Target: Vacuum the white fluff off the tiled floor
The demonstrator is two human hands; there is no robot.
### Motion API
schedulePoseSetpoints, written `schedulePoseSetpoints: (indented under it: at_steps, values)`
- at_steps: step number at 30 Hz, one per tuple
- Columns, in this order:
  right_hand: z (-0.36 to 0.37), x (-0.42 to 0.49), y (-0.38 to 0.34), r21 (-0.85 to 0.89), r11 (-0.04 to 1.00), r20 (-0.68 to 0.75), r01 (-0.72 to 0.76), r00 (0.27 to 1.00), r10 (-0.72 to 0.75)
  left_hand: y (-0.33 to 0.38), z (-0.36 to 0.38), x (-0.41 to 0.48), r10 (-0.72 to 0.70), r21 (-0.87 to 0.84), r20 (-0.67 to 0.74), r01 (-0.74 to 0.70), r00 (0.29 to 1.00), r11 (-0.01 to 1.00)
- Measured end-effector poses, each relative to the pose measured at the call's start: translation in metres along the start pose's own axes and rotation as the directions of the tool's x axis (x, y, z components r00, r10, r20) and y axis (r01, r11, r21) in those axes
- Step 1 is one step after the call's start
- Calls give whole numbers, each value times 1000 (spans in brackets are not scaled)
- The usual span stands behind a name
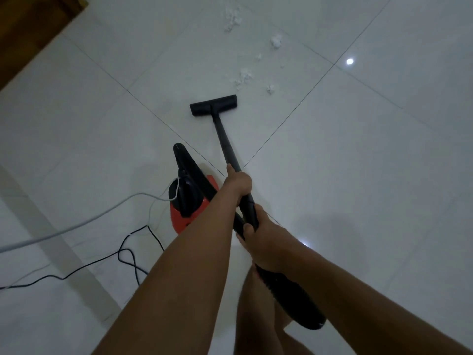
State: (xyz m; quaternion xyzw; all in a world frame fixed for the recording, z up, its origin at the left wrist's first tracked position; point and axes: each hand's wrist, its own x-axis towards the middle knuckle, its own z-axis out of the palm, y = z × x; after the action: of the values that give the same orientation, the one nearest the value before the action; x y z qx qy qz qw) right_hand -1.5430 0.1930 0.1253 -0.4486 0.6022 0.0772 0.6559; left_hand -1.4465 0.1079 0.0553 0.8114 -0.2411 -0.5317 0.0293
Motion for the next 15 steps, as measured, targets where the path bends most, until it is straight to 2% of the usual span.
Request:
schedulePoseSetpoints:
  at_steps: [6,11,15]
  values:
    - [6,-34,27,-99,995,-47,4,999,-9,-13,22,-42,-28,9,59,28,998,1000]
    - [3,-53,41,-88,996,-61,-1,998,-4,-16,38,-51,-13,98,99,3,995,995]
    - [0,-54,47,-106,994,-79,-16,997,7,-19,48,-43,28,-5,74,-27,997,1000]
